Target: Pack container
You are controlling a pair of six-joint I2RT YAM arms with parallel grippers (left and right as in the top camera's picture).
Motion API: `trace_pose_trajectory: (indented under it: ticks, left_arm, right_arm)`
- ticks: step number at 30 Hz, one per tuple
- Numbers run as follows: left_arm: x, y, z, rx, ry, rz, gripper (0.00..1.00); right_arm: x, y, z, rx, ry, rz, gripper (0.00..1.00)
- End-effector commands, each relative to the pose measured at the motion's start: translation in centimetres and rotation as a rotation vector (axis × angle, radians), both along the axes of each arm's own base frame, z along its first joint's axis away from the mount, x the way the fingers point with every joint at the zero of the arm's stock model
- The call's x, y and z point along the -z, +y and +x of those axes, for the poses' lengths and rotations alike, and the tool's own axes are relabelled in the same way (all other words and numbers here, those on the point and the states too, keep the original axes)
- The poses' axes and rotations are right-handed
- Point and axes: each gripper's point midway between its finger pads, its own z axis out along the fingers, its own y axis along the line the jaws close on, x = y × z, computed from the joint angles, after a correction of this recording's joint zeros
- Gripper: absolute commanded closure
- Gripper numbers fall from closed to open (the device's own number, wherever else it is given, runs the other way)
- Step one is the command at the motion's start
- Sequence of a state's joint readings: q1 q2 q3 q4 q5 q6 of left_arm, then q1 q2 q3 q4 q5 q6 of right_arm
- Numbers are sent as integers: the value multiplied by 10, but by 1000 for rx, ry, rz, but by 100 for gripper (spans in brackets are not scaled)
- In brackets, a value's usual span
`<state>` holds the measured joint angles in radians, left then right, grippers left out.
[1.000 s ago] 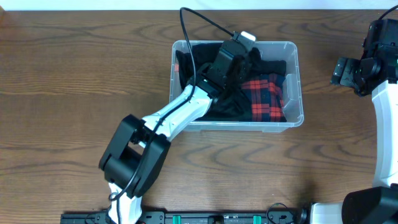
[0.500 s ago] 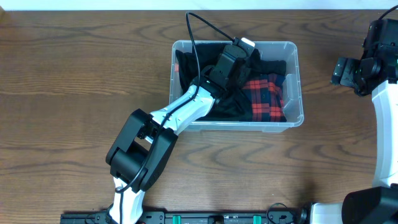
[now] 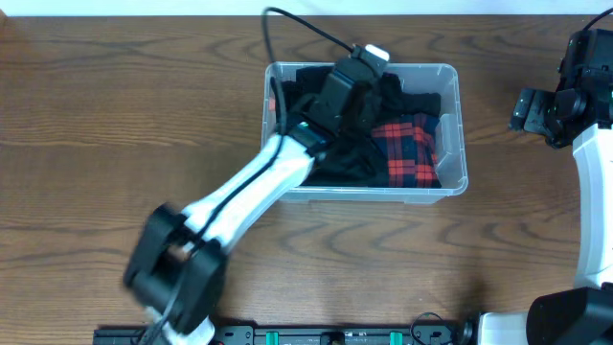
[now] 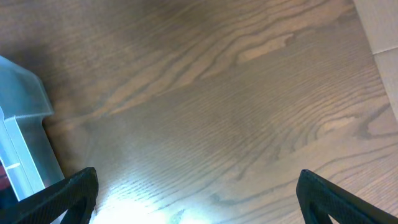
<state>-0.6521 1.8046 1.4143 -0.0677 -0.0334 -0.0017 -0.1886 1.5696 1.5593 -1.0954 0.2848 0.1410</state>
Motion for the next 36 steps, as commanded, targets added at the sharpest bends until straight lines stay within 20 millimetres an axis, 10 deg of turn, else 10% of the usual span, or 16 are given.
trace_pose_trajectory:
  ticks: [1,16,29,36]
  left_arm:
    - [-31,13,-18,-3,-9,4,83]
    - [56,29,-124,144,476,236,84]
    - [117,27,-122,137,565,303,84]
    - [77,27,-105,100,454,273,84]
  right_arm:
    - [-3,-4,-3,12,-4,-10,1]
    - [-3,-4,-3,12,-4,-10,1]
    - [-3,-4,-3,12,-4,-10,1]
    - [-3,-4,-3,12,-4,-10,1]
